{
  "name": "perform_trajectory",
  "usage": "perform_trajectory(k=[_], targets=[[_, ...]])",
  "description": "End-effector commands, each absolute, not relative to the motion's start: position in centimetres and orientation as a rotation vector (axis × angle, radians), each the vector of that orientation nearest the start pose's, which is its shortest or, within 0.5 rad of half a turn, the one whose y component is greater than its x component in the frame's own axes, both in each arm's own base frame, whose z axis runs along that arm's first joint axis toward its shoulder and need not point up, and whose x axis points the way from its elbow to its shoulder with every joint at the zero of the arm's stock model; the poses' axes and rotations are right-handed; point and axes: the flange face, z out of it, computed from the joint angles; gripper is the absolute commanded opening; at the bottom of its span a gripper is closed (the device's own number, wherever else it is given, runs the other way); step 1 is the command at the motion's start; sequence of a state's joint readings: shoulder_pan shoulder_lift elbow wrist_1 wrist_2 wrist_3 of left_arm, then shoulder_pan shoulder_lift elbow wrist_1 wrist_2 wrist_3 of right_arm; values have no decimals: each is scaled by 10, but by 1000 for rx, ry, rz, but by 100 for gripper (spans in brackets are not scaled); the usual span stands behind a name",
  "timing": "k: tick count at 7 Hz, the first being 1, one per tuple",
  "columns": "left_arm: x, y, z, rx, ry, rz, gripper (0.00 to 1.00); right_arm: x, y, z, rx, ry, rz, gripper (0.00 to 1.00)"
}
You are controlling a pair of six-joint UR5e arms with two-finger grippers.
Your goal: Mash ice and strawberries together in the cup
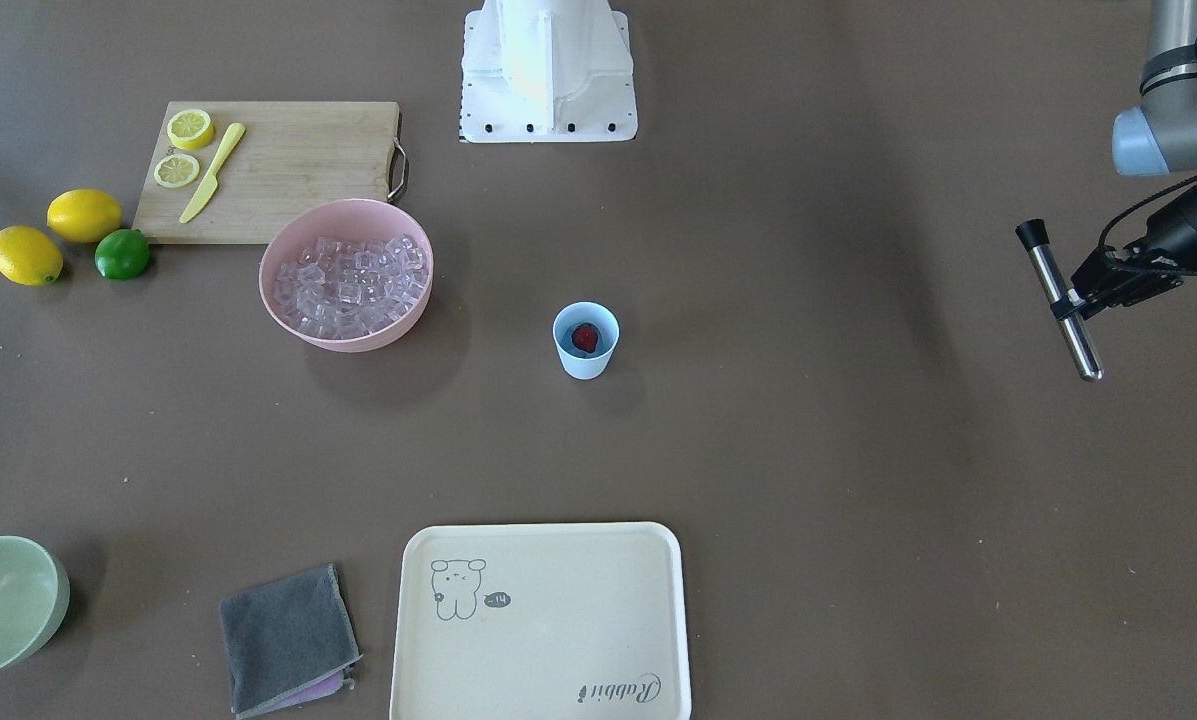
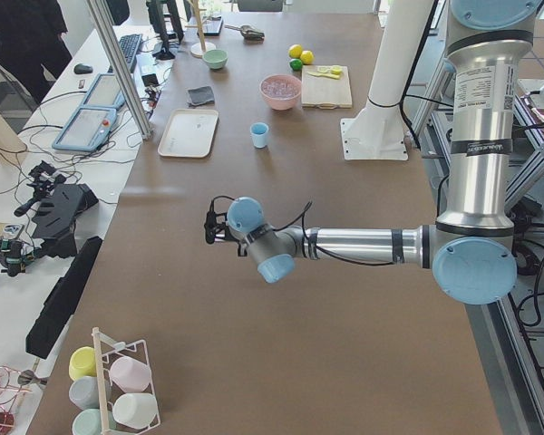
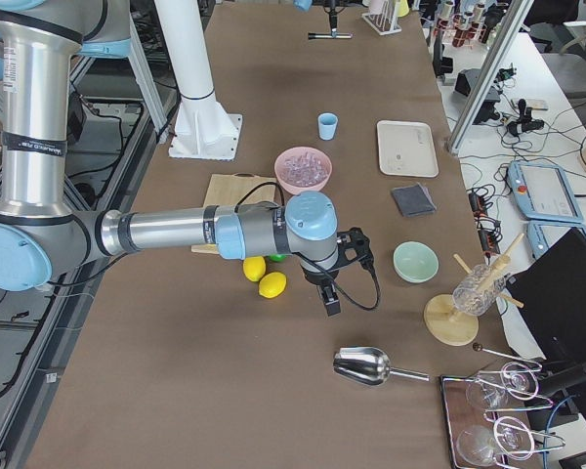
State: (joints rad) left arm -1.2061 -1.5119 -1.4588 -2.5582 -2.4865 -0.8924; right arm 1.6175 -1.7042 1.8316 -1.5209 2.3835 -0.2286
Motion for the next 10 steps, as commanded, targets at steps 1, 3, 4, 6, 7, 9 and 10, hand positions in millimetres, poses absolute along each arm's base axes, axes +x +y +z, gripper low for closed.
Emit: perform_trajectory(k=[1,3,4,6,7,9,10], targets=[[95,-411,718,73,1040,-35,0,83,-437,586,273,-779,-239,99],[90,-403,740,92,985,-17,0,83,-438,586,273,-779,-239,99],[89,-405,742,105,972,-12,0,83,-439,585,276,-779,-240,99],[96,-421,734,121,974,-5,98,83,-436,590,265,-788,-233,99],[99,-427,730,129,973,-1,99,83,-437,590,262,-792,-231,100],[97,-435,720,142,989,-3,99,82,-434,590,261,-783,-235,100],[78,-440,719,162,983,-44,99,82,-430,594,259,-783,-236,100]])
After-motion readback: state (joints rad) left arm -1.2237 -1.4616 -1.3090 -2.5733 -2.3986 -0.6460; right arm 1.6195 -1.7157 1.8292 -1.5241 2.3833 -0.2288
